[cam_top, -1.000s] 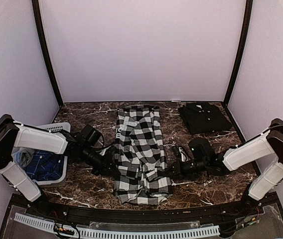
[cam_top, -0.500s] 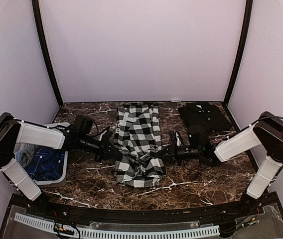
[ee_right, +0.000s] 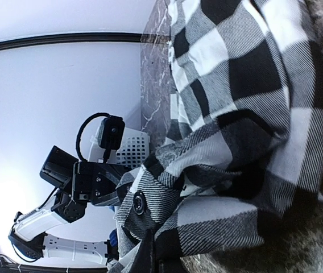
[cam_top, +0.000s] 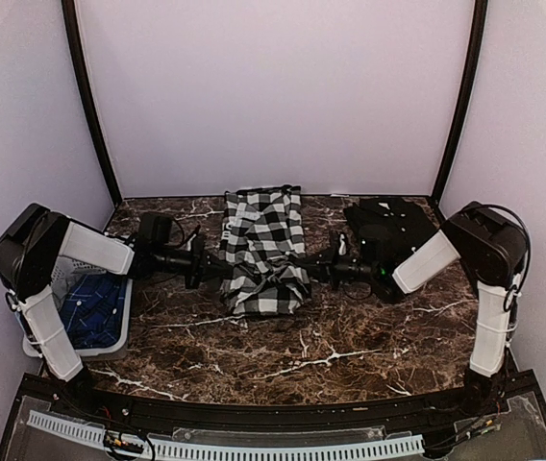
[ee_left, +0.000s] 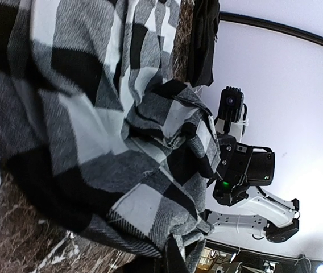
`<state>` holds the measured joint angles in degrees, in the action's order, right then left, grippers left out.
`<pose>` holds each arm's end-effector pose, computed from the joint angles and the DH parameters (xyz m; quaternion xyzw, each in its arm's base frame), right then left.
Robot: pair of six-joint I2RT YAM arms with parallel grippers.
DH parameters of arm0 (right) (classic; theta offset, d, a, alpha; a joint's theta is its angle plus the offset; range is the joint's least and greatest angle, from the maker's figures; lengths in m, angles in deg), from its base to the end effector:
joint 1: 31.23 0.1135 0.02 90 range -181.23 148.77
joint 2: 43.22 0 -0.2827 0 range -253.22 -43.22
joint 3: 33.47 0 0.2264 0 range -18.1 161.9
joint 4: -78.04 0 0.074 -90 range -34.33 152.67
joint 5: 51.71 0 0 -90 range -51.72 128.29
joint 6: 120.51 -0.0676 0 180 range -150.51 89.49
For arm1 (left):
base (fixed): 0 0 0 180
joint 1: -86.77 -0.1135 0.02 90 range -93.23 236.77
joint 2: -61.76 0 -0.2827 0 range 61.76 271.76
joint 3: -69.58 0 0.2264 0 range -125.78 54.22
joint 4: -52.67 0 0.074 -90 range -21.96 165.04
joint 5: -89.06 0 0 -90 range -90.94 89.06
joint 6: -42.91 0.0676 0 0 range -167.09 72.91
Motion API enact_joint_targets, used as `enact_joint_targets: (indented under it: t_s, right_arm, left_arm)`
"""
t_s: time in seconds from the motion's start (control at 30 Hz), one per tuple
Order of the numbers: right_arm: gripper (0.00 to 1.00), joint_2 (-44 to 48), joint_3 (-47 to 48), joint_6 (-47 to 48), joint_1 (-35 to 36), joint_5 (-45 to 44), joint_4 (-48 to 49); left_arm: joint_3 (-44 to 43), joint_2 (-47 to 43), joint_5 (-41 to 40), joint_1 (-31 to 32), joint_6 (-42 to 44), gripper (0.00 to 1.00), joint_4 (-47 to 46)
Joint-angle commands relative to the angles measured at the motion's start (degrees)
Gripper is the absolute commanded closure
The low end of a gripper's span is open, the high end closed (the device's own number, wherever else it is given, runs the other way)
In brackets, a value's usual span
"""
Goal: Fold and stack the long sleeve shirts
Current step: Fold the rectangle-folded shirt at the center of the board.
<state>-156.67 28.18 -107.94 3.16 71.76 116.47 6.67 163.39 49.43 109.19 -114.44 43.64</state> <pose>0.3085 0.2563 0.1648 0.1095 0.7645 0.6183 0.1457 0.3087 -0.1837 0.1908 -0.1015 0.8048 -0.5815 0.0624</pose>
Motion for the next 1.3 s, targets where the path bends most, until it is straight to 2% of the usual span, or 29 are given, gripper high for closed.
enact_joint_targets:
  t_s: [0.0, 0.17, 0.37, 0.6, 0.8, 0.97, 1.1, 1.27]
  right_arm:
    - [1.00, -3.1, 6.8, -1.2, -1.5, -0.2, 0.8]
    - [1.00, -7.6, 13.1, -2.9, -4.2, -2.4, -1.5]
    - [1.00, -14.8, 21.2, -1.7, -5.1, -2.8, -7.8]
    - [1.00, -16.6, 20.9, 2.2, -5.0, -3.9, -13.9]
    - [1.00, -13.0, 17.0, 7.0, -3.4, -5.5, -20.6]
    - [1.00, -8.1, 7.4, 6.2, -1.9, -5.3, -17.7]
    - [1.00, -3.0, -0.9, 4.7, -0.3, -5.3, -13.9]
    - [1.00, 3.0, -6.2, 5.7, 3.4, -6.1, -15.7]
  left_arm:
    - [-4.7, 2.7, -0.2, -1.6, -3.6, 1.00, -7.0]
    - [-9.7, 7.9, -3.2, -4.0, -6.5, 1.00, -9.4]
    - [-15.6, 17.1, -5.5, -4.9, -5.3, 1.00, -6.4]
    - [-12.5, 19.9, -7.5, -4.9, -4.5, 1.00, -5.5]
    - [-6.1, 17.3, -7.4, -4.4, -5.2, 1.00, -6.5]
    - [0.4, 12.5, -7.6, -2.7, -5.6, 1.00, -7.5]
    - [8.8, 6.8, -8.0, -0.7, -6.3, 1.00, -8.3]
    - [15.0, -1.5, -9.5, 2.7, -6.6, 1.00, -6.9]
